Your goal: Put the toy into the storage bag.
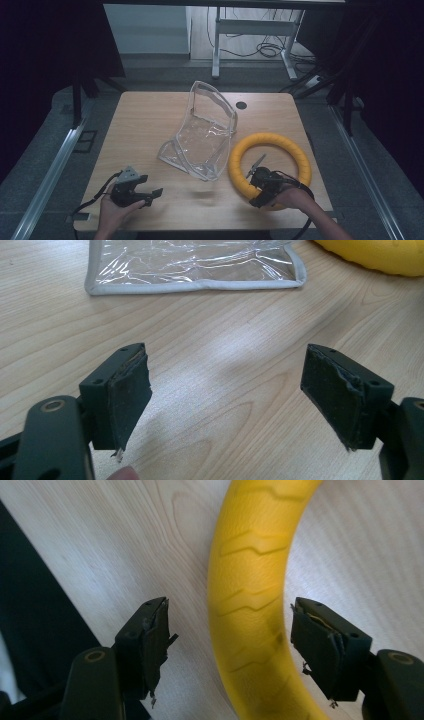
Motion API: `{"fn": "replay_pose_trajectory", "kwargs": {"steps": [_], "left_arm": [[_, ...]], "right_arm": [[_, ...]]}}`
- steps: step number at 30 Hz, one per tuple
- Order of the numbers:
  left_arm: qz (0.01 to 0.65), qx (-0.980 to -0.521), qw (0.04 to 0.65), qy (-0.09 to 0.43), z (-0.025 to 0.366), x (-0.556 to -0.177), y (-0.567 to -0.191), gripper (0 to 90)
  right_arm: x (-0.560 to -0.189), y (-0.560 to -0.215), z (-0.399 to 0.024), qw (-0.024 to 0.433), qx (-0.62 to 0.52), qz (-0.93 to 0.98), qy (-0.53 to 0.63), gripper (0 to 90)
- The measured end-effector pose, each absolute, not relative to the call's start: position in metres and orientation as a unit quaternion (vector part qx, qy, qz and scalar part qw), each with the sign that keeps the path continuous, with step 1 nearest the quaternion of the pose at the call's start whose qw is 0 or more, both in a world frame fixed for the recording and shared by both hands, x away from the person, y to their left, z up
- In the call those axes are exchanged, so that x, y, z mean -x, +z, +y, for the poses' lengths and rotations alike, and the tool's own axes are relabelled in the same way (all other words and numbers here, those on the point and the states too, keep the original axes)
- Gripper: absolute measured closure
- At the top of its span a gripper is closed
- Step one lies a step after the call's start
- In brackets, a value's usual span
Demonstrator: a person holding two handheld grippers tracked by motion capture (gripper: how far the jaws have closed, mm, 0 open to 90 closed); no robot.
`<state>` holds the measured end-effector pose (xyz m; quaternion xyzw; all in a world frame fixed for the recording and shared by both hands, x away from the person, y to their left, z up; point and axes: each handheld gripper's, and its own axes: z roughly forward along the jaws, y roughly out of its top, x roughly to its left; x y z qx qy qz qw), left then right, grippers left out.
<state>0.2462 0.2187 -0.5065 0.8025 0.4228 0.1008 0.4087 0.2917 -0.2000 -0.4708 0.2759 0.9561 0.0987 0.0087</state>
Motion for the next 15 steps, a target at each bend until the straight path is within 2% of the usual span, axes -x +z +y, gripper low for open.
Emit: {"fn": "replay_pose_trajectory", "kwargs": {"steps": [6,14,15], "left_arm": [[0.422,-0.804,0.407,0.101,0.218,-0.246,-0.507,19.6],[0.422,-0.805,0.405,0.102,0.218,-0.247,-0.508,19.6],[0.422,-0.805,0.404,0.101,0.218,-0.247,-0.508,19.6]], "right_arm": [[-0.292,-0.481,-0.192,0.028,-0.262,0.964,0.043,36.0],[-0.297,-0.492,-0.184,0.025,-0.251,0.967,0.015,39.4],[-0.299,-0.495,-0.183,0.025,-0.249,0.968,0.008,42.8]]}}
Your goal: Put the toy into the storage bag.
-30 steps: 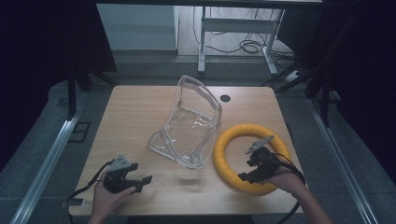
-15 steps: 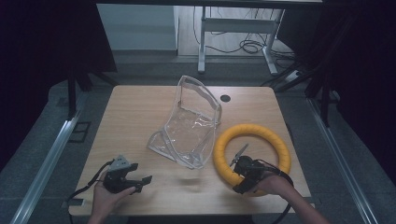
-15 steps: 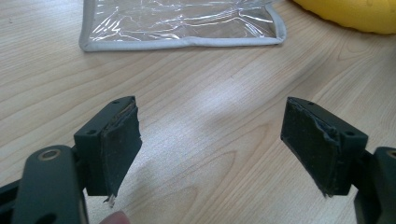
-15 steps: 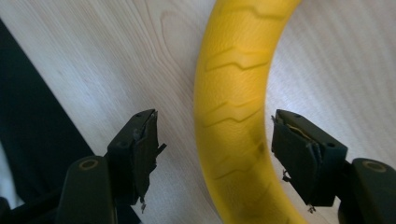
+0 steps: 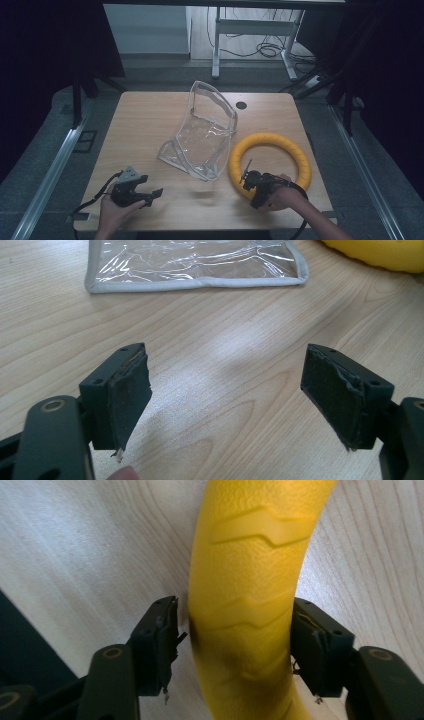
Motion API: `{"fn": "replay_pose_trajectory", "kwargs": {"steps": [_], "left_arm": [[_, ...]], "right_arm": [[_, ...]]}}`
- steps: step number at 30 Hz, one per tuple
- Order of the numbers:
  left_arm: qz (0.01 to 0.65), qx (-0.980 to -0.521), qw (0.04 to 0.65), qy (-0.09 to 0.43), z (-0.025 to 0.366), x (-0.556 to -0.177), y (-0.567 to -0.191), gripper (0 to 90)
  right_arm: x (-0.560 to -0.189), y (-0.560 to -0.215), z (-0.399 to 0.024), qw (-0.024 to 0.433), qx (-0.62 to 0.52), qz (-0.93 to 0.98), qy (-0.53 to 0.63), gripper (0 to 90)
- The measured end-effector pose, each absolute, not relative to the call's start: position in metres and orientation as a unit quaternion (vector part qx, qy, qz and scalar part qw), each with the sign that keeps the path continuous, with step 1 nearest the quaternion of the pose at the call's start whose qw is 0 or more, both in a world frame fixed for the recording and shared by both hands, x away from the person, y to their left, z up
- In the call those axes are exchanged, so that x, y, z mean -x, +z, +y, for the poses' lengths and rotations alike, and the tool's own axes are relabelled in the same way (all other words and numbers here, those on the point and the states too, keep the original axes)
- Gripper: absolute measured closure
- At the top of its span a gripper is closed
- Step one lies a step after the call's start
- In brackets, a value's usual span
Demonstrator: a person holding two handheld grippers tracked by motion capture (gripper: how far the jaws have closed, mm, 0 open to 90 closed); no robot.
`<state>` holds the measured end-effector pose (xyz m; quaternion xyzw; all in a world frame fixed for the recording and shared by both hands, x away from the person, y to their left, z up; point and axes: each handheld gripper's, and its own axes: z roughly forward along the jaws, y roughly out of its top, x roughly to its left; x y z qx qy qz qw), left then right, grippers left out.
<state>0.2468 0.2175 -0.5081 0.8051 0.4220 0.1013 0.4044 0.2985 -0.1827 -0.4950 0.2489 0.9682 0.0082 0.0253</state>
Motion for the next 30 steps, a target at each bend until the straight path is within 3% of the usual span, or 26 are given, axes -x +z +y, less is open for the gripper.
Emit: {"fn": "replay_pose_trajectory", "kwargs": {"steps": [3,13,30], "left_arm": [[0.423,-0.804,0.406,0.099,0.217,-0.247,-0.508,19.6],[0.422,-0.804,0.406,0.102,0.218,-0.246,-0.507,19.6],[0.424,-0.804,0.406,0.099,0.217,-0.247,-0.508,19.7]], "right_arm": [[-0.301,-0.498,-0.181,0.027,-0.244,0.969,-0.001,48.5],[-0.312,-0.494,-0.186,-0.020,-0.228,0.973,0.009,50.8],[-0.329,-0.420,-0.237,-0.068,-0.282,0.933,0.211,51.4]]}}
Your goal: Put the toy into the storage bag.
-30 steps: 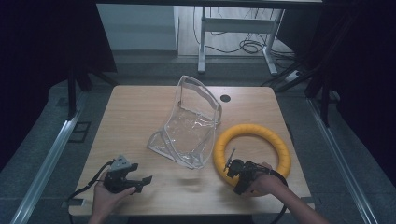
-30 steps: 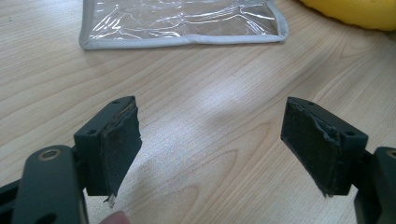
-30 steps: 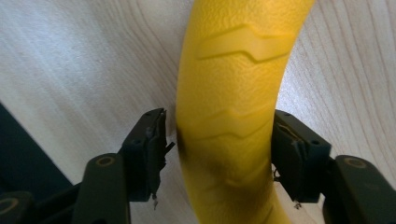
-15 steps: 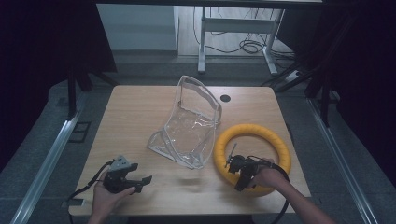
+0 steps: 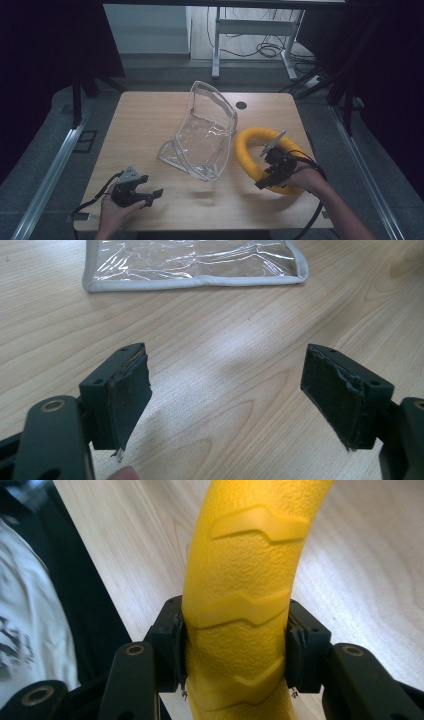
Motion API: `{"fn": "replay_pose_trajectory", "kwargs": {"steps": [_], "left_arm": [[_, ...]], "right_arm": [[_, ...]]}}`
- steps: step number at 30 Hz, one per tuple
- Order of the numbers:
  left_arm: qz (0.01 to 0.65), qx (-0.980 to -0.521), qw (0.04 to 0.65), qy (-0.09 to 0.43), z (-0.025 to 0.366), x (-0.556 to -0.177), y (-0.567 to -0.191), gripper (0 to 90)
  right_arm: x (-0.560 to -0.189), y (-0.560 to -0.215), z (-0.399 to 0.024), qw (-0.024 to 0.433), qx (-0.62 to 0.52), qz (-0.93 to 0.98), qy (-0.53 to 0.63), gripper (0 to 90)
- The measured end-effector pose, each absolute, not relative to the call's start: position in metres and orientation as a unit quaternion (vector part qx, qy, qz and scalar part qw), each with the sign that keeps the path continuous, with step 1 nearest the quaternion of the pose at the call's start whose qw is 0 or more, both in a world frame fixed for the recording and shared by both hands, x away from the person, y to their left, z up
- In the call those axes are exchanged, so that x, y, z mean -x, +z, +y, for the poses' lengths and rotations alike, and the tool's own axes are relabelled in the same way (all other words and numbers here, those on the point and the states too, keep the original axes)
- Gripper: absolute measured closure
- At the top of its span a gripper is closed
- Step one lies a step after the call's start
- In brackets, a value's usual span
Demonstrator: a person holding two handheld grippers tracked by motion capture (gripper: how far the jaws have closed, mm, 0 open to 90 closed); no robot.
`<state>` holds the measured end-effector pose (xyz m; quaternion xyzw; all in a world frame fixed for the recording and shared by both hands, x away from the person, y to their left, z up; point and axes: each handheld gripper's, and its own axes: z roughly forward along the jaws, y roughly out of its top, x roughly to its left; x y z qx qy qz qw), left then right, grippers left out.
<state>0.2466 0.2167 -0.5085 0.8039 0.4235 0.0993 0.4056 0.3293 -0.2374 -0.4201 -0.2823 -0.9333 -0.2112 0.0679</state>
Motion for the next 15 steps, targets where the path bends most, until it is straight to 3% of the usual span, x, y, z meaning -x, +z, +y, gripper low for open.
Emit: {"fn": "replay_pose_trajectory", "kwargs": {"steps": [15], "left_arm": [[0.422,-0.804,0.408,0.099,0.217,-0.247,-0.508,19.6]], "right_arm": [[-0.342,-0.392,-0.265,0.042,0.329,-0.895,-0.297,51.7]]}}
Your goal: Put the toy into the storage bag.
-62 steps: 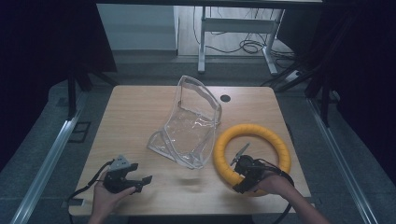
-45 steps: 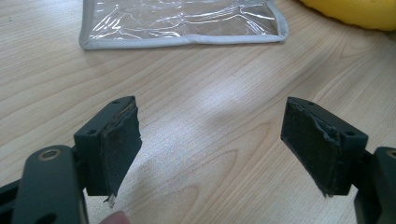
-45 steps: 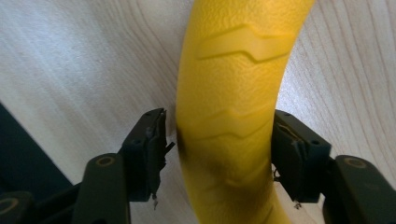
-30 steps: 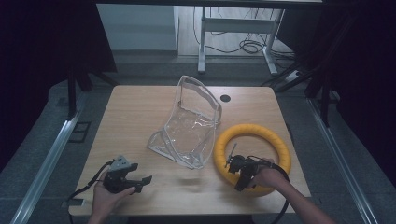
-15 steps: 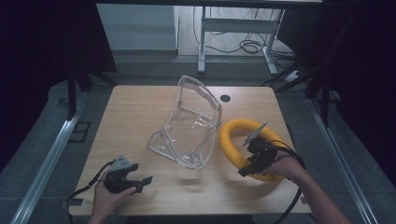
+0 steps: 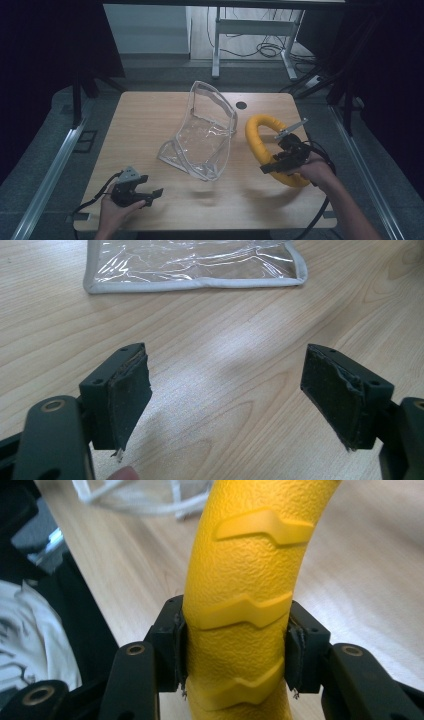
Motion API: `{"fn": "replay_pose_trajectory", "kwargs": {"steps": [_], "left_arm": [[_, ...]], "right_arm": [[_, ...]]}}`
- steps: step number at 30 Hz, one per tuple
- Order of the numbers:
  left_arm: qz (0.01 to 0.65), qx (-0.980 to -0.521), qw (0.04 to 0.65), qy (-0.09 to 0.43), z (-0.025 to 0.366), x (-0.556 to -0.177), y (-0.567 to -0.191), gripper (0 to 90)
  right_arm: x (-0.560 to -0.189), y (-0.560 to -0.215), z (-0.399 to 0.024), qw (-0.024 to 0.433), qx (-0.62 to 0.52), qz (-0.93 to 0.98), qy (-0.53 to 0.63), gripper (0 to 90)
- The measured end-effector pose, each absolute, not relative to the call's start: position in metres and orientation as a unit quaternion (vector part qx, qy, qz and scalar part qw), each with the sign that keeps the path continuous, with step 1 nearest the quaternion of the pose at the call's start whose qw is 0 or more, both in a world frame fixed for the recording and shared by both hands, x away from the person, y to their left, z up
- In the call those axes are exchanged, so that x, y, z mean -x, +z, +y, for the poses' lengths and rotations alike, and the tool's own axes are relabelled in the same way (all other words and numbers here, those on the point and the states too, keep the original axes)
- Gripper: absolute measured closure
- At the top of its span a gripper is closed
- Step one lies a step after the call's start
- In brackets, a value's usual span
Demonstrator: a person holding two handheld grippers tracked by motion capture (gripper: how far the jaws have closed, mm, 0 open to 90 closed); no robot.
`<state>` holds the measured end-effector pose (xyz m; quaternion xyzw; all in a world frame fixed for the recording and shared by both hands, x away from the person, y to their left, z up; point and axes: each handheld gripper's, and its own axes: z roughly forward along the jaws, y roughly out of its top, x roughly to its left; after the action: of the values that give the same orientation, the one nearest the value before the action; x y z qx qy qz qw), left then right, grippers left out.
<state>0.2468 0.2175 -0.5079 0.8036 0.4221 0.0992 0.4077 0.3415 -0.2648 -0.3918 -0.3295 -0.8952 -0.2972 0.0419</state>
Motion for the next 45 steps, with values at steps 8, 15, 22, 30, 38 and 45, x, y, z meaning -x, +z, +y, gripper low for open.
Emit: {"fn": "replay_pose_trajectory", "kwargs": {"steps": [8,15,22,30,38,45], "left_arm": [[0.421,-0.804,0.408,0.098,0.217,-0.247,-0.508,19.7],[0.420,-0.805,0.408,0.099,0.217,-0.247,-0.508,19.7],[0.419,-0.806,0.407,0.099,0.217,-0.247,-0.509,19.7],[0.419,-0.805,0.408,0.099,0.217,-0.247,-0.509,19.7],[0.419,-0.806,0.407,0.099,0.217,-0.248,-0.509,19.7],[0.419,-0.805,0.407,0.099,0.217,-0.247,-0.509,19.7]], "right_arm": [[-0.343,-0.378,-0.272,0.020,0.338,-0.881,-0.330,51.7],[-0.343,-0.369,-0.273,0.004,0.345,-0.861,-0.372,51.7],[-0.346,-0.370,-0.269,-0.002,0.348,-0.850,-0.396,51.7],[-0.347,-0.368,-0.261,-0.017,0.351,-0.830,-0.433,51.6],[-0.346,-0.369,-0.257,-0.038,0.354,-0.807,-0.470,51.6],[-0.347,-0.374,-0.254,-0.050,0.361,-0.790,-0.493,51.5]]}}
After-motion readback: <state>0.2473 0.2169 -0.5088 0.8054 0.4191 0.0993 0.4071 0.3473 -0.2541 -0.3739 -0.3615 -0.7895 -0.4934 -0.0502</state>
